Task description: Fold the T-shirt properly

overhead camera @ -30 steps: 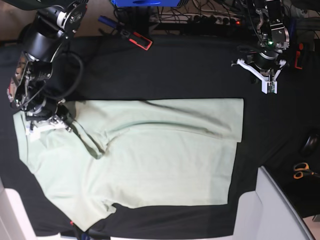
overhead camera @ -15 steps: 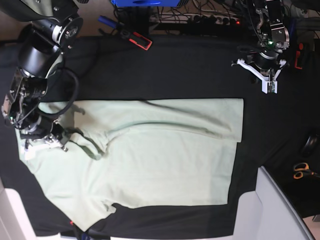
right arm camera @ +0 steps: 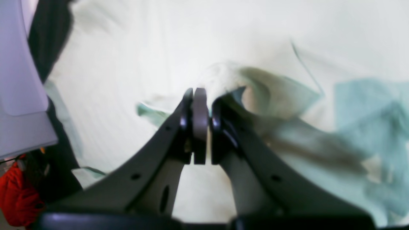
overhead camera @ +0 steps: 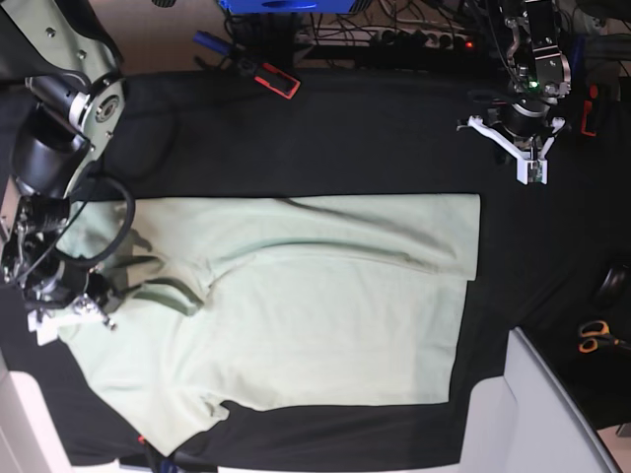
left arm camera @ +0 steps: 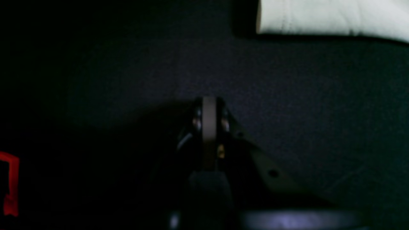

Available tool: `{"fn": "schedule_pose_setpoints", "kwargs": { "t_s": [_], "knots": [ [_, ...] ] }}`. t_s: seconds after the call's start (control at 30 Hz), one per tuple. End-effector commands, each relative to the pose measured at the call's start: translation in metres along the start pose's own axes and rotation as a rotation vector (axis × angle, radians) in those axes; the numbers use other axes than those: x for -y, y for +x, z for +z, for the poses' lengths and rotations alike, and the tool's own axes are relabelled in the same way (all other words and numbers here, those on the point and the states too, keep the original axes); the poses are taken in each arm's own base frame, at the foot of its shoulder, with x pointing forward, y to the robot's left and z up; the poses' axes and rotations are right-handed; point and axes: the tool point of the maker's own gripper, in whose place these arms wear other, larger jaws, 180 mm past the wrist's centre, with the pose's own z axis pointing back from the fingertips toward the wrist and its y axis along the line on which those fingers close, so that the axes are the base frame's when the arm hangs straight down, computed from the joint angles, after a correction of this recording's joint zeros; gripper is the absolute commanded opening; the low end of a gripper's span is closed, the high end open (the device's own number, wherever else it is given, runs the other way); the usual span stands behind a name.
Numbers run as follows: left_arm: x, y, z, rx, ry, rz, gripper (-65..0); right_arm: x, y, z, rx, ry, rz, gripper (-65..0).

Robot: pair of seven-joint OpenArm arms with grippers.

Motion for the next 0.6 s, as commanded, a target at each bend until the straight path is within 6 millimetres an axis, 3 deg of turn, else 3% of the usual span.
{"fn": "schedule_pose_setpoints", "kwargs": {
  "t_s": [0.0,0.2,0.57],
  "knots": [
    [-0.006,0.011,0.001,0.035,0.011,-0.007,-65.0,-0.017,0.030,0.006,0.058,0.031,0.043,-64.9],
    [-0.006,0.010,0.001,0.034,0.011,-0.007,-65.0,-0.040,0.036,-0.001,0.072,0.042,0.157,-64.9],
    [-0.006,0.006,0.002,0.025,0.011,-0.008,-65.0,-0.053,0.033,-0.019,0.057,0.060,0.167,-64.9]
  ]
}}
